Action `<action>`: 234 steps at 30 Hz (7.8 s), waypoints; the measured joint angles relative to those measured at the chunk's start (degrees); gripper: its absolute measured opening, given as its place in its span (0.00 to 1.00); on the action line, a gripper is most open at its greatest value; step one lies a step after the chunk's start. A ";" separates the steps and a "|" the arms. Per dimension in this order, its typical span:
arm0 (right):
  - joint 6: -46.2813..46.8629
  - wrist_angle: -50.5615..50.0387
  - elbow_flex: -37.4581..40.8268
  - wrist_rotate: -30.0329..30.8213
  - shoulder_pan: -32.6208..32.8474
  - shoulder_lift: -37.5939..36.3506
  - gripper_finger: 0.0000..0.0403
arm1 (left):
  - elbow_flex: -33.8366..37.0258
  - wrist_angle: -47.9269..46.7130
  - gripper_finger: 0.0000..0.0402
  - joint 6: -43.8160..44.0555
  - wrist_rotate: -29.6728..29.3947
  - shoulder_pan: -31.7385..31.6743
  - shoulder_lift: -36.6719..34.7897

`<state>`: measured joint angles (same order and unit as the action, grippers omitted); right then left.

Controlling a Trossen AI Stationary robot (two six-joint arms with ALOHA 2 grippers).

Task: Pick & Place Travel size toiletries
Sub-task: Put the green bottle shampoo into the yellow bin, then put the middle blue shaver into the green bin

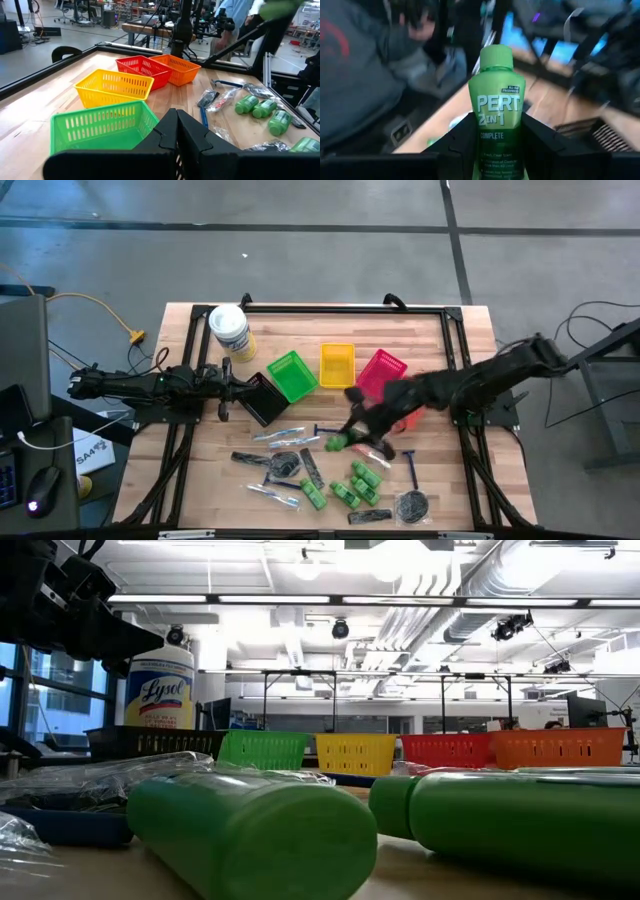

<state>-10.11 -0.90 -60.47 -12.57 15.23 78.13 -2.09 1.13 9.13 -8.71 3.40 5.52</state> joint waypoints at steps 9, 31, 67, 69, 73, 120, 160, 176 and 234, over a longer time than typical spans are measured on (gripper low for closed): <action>6.00 13.67 19.48 -0.84 -7.76 -20.70 0.29 | 0.00 -0.01 0.00 -0.02 0.02 0.00 -0.02; 10.78 21.10 53.68 7.40 -14.36 -66.26 0.29 | -0.02 -0.70 0.00 -0.02 0.22 -0.02 -0.01; 12.00 17.52 57.24 14.84 -14.98 -70.86 0.29 | -0.02 -0.81 0.00 0.13 0.11 -0.02 -0.02; 12.12 18.37 54.10 15.79 -14.98 -66.88 0.29 | -0.02 -0.80 0.00 0.13 -0.02 -0.02 0.00; 14.92 16.28 46.54 19.40 -15.02 -55.35 0.29 | -0.02 -0.79 0.00 0.15 -0.02 -0.02 -0.01; 46.94 -0.72 3.53 16.64 -31.27 21.01 0.29 | 0.00 -0.87 0.00 0.17 2.25 -0.02 0.00; 44.32 -22.22 -12.07 20.04 -29.86 34.93 0.32 | 0.00 -1.27 0.00 0.17 2.34 0.00 0.00; 41.30 -20.83 -12.02 19.90 -29.47 33.23 0.55 | 0.00 -1.29 0.00 0.17 2.34 0.00 0.00; 8.09 20.05 56.99 9.46 -10.69 -66.39 0.01 | -0.02 -2.36 0.00 -1.59 3.86 0.00 -0.02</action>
<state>-2.02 19.15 -3.48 -3.11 4.54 11.74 -2.11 -1.23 7.53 -4.85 3.40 5.50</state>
